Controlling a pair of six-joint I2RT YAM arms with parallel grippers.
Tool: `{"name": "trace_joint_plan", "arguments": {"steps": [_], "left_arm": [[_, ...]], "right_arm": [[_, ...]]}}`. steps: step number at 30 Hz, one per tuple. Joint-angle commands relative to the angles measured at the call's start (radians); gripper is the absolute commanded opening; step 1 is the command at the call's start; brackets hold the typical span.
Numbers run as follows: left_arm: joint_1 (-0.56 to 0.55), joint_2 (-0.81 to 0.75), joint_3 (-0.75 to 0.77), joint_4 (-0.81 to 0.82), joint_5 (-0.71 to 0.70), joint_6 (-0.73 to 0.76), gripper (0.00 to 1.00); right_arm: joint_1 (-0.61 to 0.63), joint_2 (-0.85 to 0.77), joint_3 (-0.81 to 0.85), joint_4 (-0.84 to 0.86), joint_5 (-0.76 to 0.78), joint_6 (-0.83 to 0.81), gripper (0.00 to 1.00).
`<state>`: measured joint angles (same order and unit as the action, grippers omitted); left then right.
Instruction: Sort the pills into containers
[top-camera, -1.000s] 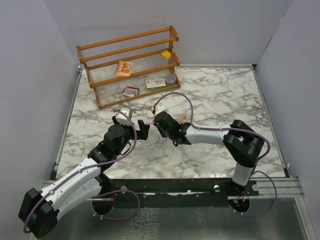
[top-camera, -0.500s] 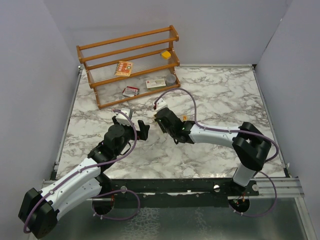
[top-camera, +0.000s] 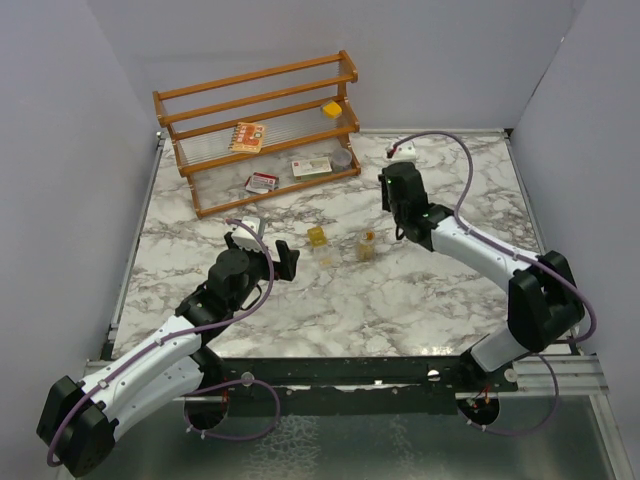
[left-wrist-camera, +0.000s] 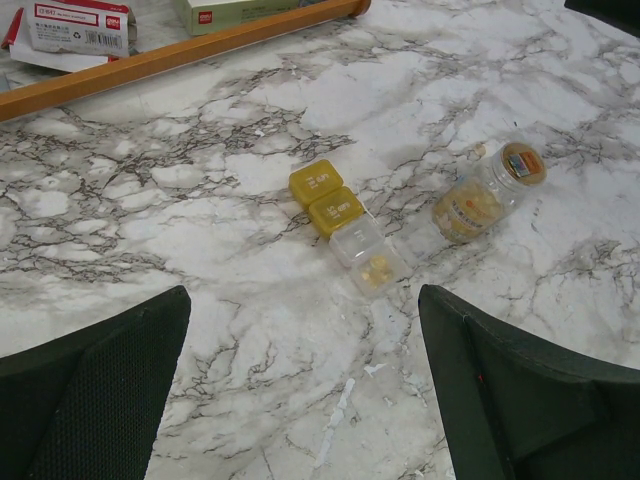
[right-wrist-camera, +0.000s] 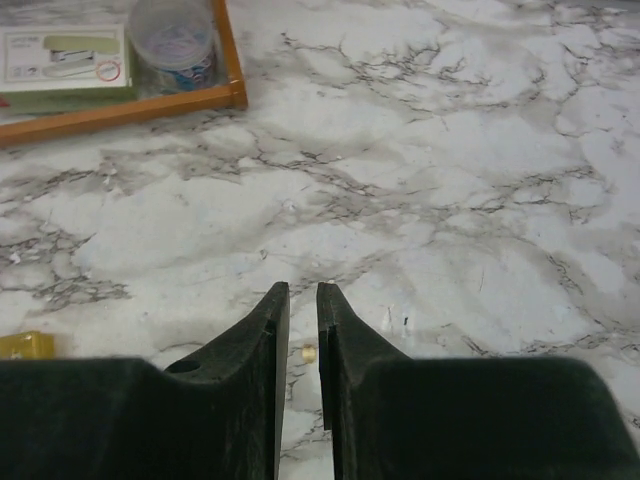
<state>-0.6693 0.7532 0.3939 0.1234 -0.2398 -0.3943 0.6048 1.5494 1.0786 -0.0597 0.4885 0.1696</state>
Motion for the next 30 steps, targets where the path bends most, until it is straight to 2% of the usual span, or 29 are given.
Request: {"name": "trace_joint_plan", "arguments": {"steps": [1,12,21,26,30], "left_arm": [[0.002,-0.005,0.020,0.003,-0.005,0.005,0.99],[0.001,0.026,0.032,0.003,0.009,0.008,0.99],[0.002,0.042,0.035,0.017,0.014,0.008,0.99],[0.001,0.051,0.036,0.021,0.019,0.006,0.99],[0.002,0.048,0.034,0.017,0.017,0.008,0.99]], "right_arm": [[-0.080,0.018,-0.019,-0.009,-0.096,0.045,0.17],[-0.105,0.173,-0.058,0.041,-0.165,0.094,0.18],[-0.105,0.223,-0.068,0.032,-0.182,0.112,0.19],[-0.105,0.239,-0.089,0.038,-0.191,0.134,0.37],[-0.106,0.240,-0.111,0.051,-0.192,0.146,0.38]]}}
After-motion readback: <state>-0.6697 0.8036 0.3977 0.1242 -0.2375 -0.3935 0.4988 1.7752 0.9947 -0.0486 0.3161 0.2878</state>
